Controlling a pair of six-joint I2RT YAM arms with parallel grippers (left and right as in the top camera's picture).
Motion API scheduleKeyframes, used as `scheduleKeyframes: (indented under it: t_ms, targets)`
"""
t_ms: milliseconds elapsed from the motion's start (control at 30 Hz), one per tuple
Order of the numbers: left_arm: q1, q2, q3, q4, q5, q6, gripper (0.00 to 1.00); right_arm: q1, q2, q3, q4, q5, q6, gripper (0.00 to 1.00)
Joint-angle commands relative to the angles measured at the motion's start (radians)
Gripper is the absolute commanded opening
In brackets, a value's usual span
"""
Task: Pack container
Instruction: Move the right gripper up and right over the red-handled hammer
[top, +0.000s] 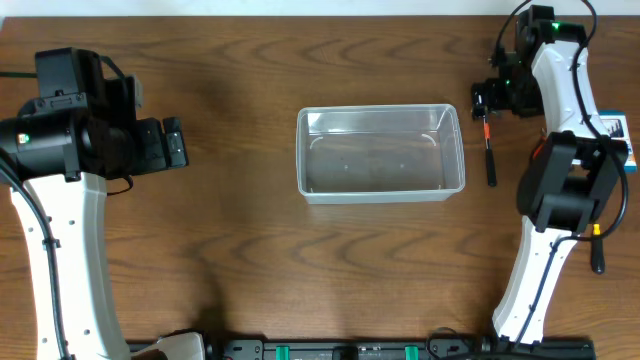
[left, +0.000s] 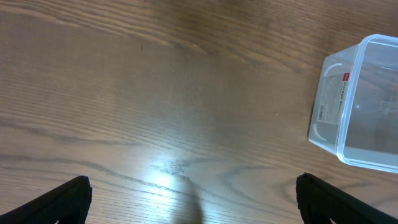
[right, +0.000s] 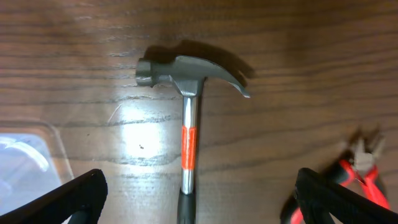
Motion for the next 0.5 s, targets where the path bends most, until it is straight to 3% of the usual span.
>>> scheduleKeyframes:
  t_ms: [0, 467]
  targets:
    - [0.005, 0.003, 0.018, -0.003, -0.008, -0.001, 0.98, -0.008, 0.046, -0.013, 0.003, -0.006, 0.026, 0.99]
    - [0.005, 0.003, 0.018, -0.003, -0.008, -0.001, 0.98, -0.008, 0.068, -0.013, 0.029, 0.0, 0.097, 0.99]
